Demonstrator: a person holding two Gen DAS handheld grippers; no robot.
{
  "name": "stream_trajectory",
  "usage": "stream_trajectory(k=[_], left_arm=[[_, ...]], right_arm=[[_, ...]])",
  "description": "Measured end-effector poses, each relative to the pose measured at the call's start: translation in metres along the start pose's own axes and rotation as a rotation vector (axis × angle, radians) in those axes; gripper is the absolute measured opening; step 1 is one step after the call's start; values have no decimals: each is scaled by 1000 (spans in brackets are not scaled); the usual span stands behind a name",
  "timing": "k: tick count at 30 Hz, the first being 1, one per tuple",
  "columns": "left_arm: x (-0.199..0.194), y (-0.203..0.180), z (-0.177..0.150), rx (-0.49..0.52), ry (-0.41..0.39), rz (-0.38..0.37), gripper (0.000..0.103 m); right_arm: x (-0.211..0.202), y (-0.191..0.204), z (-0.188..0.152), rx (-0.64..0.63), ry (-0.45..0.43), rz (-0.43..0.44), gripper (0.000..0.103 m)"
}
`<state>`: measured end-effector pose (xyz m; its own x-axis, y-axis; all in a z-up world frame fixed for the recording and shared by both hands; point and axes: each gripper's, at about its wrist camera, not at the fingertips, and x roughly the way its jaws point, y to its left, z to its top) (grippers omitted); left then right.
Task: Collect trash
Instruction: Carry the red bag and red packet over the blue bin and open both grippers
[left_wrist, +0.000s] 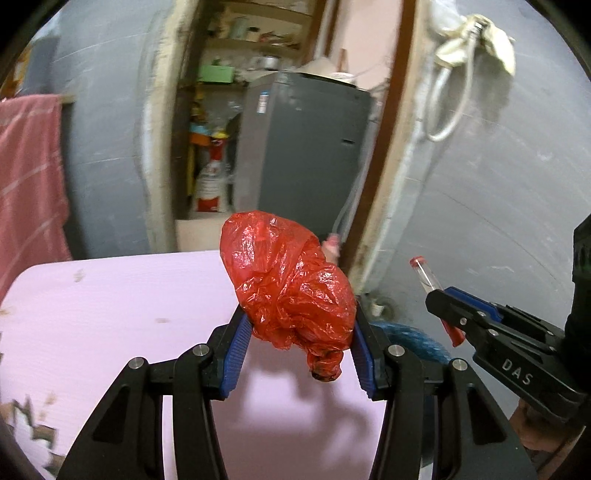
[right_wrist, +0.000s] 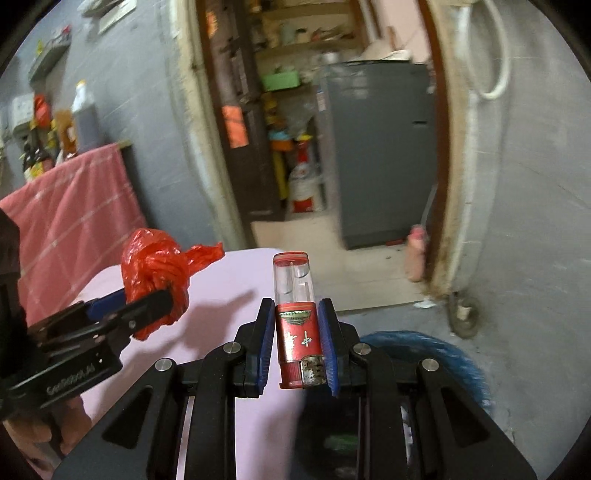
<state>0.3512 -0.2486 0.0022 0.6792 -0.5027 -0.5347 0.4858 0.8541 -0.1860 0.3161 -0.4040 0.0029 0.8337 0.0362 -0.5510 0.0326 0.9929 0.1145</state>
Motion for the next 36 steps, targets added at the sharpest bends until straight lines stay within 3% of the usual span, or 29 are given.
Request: stream_trajectory(k=[7, 16, 25, 36], left_arm=[[32, -56, -9, 45, 49, -71, 45], [63, -105, -24, 85, 111, -102, 45], [98, -118, -44, 124, 197, -48, 45], [109, -122, -59, 124, 221, -27, 47]], right_arm=[[-17, -63, -16, 61, -2, -82, 22], [-19, -114, -41, 116, 44, -115, 22], [-15, -139, -57, 144, 95, -104, 22], [-10, -143, -66, 150, 137, -84, 22]])
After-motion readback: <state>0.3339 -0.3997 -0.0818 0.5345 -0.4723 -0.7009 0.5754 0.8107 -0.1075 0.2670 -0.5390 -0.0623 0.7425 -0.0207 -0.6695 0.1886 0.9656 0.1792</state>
